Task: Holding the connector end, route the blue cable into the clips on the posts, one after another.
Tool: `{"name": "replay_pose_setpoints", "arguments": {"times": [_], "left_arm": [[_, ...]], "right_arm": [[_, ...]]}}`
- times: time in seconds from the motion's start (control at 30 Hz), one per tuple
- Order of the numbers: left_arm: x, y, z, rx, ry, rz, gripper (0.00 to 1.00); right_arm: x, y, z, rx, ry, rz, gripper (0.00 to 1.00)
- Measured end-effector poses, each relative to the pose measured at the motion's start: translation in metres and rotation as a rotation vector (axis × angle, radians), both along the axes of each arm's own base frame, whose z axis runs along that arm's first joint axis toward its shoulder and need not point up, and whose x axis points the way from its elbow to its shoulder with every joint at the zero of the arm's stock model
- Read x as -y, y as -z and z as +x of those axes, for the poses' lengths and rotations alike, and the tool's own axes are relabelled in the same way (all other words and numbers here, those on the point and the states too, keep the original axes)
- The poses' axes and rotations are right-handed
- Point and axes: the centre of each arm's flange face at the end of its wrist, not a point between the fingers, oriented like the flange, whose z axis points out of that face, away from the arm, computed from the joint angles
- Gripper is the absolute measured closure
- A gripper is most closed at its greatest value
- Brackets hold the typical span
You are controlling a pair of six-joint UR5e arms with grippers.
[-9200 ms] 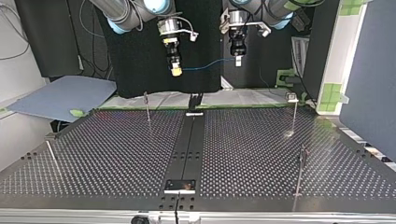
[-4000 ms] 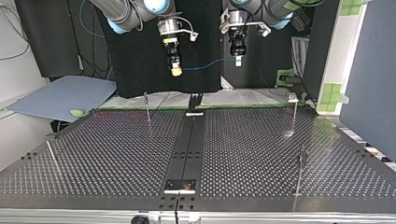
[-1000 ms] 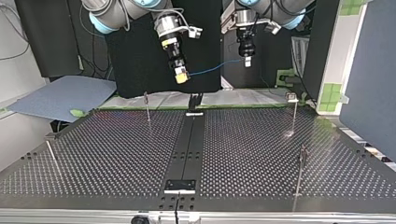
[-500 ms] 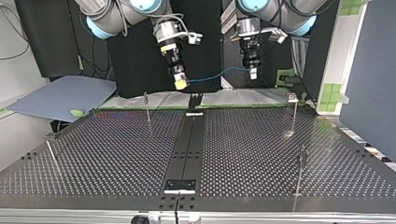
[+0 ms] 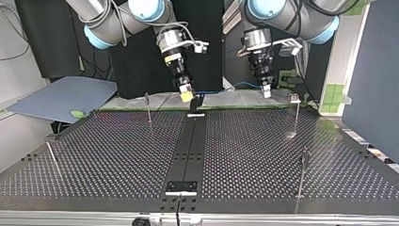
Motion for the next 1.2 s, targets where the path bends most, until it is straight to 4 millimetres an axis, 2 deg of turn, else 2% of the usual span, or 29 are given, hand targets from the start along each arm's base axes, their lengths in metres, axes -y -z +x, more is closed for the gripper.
{"name": "replay_pose_setpoints", "arguments": {"times": [0.17,0.37,0.6,0.83,0.97,1.2], "left_arm": [[-0.009,-0.030,0.007,0.035,-0.028,-0.009,1.00],[-0.028,-0.072,0.017,0.083,-0.056,-0.010,1.00],[-0.050,-0.098,0.015,0.099,-0.060,-0.002,1.00],[-0.069,-0.129,0.015,0.124,-0.065,0.024,1.00],[-0.074,-0.131,0.022,0.095,-0.058,0.059,1.00],[-0.074,-0.118,0.039,-0.003,-0.041,0.142,1.00]], "right_arm": [[0.004,-0.023,0.001,0.022,-0.002,-0.020,1.00],[0.007,-0.039,0.004,0.033,-0.018,-0.032,1.00],[0.010,-0.051,0.010,0.046,-0.046,-0.043,1.00],[0.013,-0.070,0.021,0.057,-0.075,-0.056,1.00],[0.015,-0.082,0.029,0.072,-0.088,-0.060,1.00],[0.015,-0.103,0.043,0.094,-0.105,-0.073,1.00]]}}
